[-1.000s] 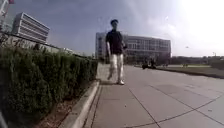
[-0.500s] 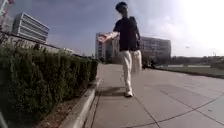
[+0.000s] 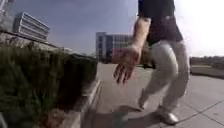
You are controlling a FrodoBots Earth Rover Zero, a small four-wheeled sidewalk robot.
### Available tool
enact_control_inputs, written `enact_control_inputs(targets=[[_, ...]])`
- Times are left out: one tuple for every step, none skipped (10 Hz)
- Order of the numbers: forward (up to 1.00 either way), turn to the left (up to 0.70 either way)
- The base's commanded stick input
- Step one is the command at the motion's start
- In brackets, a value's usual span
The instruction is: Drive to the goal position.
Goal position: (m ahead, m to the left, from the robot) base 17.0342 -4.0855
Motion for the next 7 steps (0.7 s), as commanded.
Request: enact_control_inputs(targets=[[0.00,0.00],[0.00,0.00],[0.00,0.00],[0.00,0.00],[0.00,0.00],[0.14,0.00],[0.85,0.00]])
